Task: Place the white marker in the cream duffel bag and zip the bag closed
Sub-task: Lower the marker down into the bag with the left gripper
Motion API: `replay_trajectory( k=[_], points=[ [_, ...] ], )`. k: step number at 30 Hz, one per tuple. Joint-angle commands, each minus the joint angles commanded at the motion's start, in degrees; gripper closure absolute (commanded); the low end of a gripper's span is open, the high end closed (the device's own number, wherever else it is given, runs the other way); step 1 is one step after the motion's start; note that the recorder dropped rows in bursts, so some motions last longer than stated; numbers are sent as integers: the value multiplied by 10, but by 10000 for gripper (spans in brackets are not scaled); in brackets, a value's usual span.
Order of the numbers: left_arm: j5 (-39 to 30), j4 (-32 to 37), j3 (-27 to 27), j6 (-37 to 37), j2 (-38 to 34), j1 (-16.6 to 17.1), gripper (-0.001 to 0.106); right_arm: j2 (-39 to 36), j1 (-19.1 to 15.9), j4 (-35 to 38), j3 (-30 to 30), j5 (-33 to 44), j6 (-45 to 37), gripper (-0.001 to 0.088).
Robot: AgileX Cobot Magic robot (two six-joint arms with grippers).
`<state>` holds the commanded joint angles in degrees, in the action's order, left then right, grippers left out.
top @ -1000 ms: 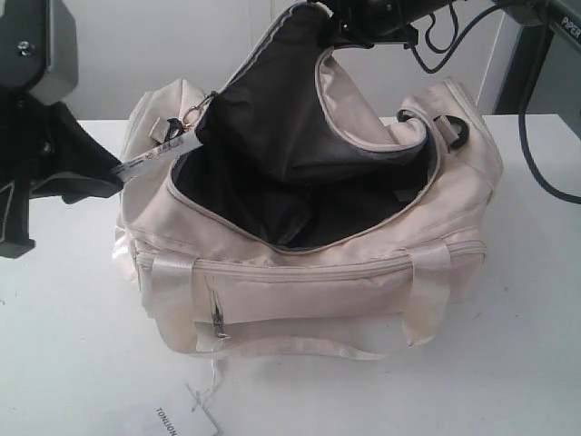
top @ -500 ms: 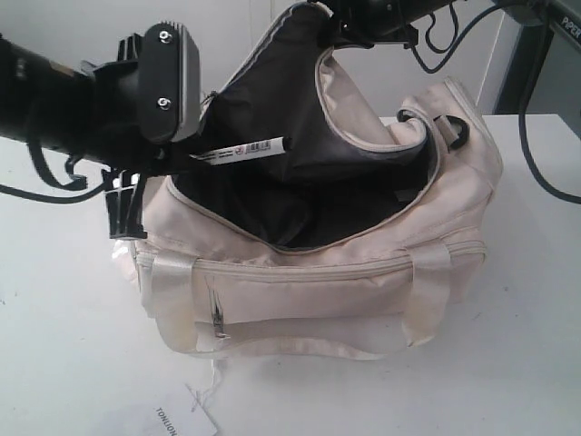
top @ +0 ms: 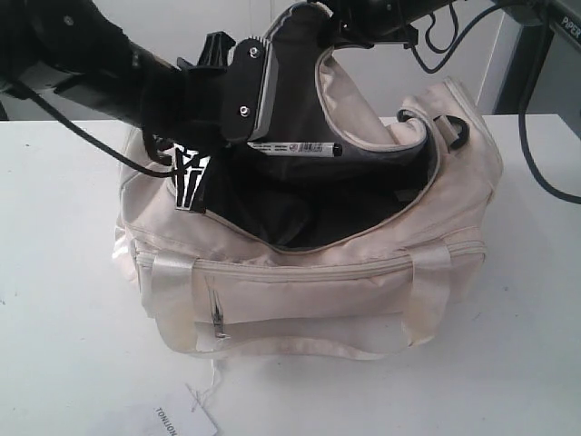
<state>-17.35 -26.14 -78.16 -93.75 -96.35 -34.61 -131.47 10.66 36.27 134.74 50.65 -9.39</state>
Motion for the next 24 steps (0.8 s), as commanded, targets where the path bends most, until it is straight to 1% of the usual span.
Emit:
replay_trajectory(
  k=[4, 9, 20, 24],
  points=[
    [18, -1, -14, 0, -30, -26, 1053, 0, 0, 0, 0, 0, 0, 868],
    [30, -1, -14, 0, -50, -26, 1053, 0, 0, 0, 0, 0, 0, 868],
    [28, -1, -14, 1, -82, -26, 1053, 0, 0, 0, 0, 0, 0, 868],
    [27, -1, -14, 12, -87, -26, 1053, 0, 0, 0, 0, 0, 0, 868]
  ],
)
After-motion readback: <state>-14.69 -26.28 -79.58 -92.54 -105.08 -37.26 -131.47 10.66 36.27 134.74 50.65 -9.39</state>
